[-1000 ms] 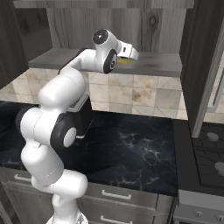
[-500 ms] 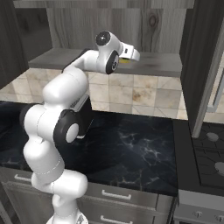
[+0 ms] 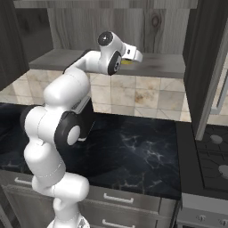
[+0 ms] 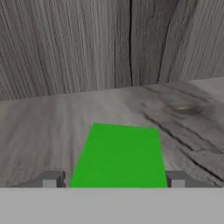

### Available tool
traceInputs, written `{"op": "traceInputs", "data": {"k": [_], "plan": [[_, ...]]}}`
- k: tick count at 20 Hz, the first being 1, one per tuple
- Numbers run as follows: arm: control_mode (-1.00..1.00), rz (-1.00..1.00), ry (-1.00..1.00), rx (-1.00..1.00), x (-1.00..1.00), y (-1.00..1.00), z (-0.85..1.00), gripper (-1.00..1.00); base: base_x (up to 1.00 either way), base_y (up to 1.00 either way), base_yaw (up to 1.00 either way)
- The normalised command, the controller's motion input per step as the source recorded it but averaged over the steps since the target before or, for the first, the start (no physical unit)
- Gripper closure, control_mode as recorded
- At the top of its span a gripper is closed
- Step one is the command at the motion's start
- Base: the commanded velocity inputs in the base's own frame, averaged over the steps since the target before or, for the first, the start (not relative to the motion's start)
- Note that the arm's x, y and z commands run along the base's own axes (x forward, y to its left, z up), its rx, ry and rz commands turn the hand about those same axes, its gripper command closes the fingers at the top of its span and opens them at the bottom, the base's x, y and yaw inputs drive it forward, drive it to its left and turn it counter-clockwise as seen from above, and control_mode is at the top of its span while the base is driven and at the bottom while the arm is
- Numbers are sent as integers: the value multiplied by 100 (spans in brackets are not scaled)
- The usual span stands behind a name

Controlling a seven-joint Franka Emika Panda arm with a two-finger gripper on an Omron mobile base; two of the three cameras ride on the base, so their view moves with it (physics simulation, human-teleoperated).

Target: Locate and retrieve the dish brush and sponge from the cabinet. Place them next to the sink.

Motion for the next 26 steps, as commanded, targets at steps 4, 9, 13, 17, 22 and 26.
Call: {"op": "traceInputs", "data": {"k": [4, 9, 13, 17, 22, 26], "plan": [[-100, 0, 0, 0, 0, 0, 0, 100, 0, 0, 0], [-100, 0, 0, 0, 0, 0, 0, 100, 0, 0, 0], [-100, 0, 0, 0, -8, 0, 0, 100, 0, 0, 0], [-100, 0, -3, 1, -36, 0, 0, 100, 0, 0, 0], [-100, -1, -1, 2, -46, 7, 1, 100, 0, 0, 0], [-100, -3, -1, 0, -32, 23, 18, 100, 0, 0, 0]]}}
